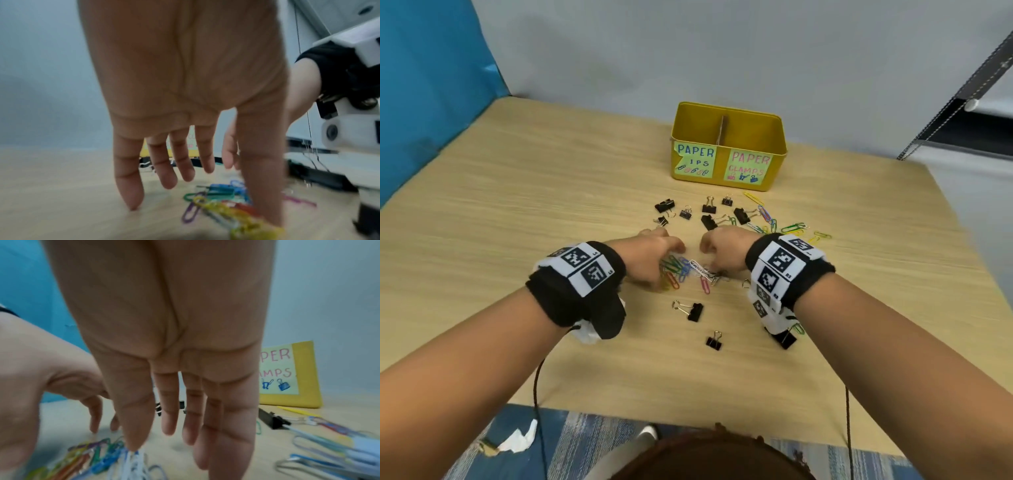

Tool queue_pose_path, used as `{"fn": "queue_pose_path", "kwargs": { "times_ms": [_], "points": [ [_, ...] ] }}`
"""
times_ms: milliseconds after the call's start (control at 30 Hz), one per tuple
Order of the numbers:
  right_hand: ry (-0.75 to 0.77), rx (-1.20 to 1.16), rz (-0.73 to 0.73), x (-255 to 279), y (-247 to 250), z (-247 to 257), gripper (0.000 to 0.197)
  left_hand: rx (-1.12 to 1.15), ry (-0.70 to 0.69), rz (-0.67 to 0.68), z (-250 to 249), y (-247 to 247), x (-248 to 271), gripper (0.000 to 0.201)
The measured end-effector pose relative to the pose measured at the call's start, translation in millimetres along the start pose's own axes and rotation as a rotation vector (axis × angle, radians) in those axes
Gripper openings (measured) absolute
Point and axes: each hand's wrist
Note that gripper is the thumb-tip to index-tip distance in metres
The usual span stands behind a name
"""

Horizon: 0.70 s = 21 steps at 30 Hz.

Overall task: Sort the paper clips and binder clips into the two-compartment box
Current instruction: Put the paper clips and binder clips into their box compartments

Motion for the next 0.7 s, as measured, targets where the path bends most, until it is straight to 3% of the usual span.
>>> {"fn": "queue_pose_path", "kwargs": {
  "times_ms": [67, 167, 467, 600, 700],
  "points": [
    [-0.061, 0.005, -0.010, 1.5, -6.1, -2.9, 0.061, -0.034, 0.017, -0.002, 0.3, -3.0, 4.9, 0.086],
    [-0.091, 0.008, 0.006, 2.5, -15.7, 6.7, 0.075, -0.093, -0.022, -0.008, -4.9, -5.8, 3.8, 0.078],
    [-0.050, -0.110, -0.119, -4.4, -24.1, 18.0, 0.038, -0.015, -0.005, -0.165, -16.5, -9.9, -9.9, 0.035],
    [-0.062, -0.158, -0.171, -6.8, -32.6, 16.8, 0.028, -0.047, 0.002, -0.191, -19.6, -19.1, -10.1, 0.028],
    [-0.081, -0.304, -0.116, -11.8, -33.7, 9.7, 0.025, -0.051, -0.006, -0.217, -19.0, -21.7, -11.1, 0.024]
  ]
}}
Point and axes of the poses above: each hand's wrist, its own x-axis away from the middle knuckle, its own y-axis out of the back of the hand, z = x × y, and after that the axes turned 7 degrees about -y, right-handed
